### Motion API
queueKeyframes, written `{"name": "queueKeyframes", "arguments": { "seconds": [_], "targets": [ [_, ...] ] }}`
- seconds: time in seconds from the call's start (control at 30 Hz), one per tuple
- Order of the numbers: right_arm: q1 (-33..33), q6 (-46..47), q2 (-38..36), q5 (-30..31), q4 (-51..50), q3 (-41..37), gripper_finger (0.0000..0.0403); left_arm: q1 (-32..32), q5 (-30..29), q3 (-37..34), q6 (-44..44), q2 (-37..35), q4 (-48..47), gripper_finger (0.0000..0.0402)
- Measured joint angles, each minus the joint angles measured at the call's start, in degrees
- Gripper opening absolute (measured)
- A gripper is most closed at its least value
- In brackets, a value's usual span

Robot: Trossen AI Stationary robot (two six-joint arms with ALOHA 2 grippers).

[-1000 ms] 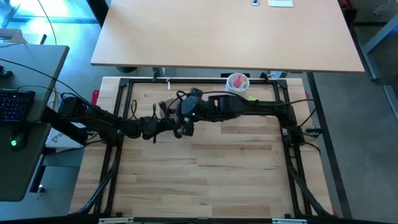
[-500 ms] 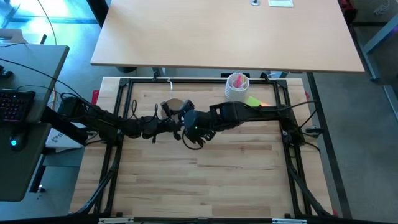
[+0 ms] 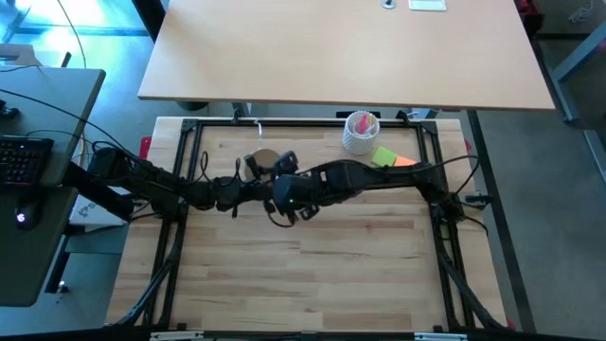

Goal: Screw lightbulb
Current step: Insert the white lightbulb into the desk lamp

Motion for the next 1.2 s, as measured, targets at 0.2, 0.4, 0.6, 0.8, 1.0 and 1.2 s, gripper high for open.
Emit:
{"name": "queueKeyframes", "arguments": {
  "seconds": [0.2,0.4,0.6,0.8,1.0,1.2],
  "targets": [
    [-0.3,29.9,0.1,3.4,3.2,-0.1,0.0228,-0.1,-4.7,0.0,-1.2,0.0,0.9,0.0163],
    [-0.1,47.5,0.1,3.8,7.1,-0.1,0.0232,-0.1,-6.3,-0.2,-2.1,0.0,2.2,0.0163],
    [0.5,45.3,0.2,3.3,4.6,2.4,0.0233,-0.3,-5.8,0.0,-3.4,0.0,2.3,0.0163],
    [0.6,42.3,0.2,1.5,3.6,2.5,0.0234,-0.3,-5.7,0.0,-2.7,0.0,1.9,0.0163],
    [0.4,35.1,0.1,0.6,2.4,2.6,0.0234,-0.5,-4.2,0.0,-2.2,0.0,1.6,0.0163],
    [-1.0,31.8,-0.1,-2.1,2.5,2.6,0.0234,-0.5,-4.3,0.0,-2.2,0.1,1.7,0.0163]
  ]
}}
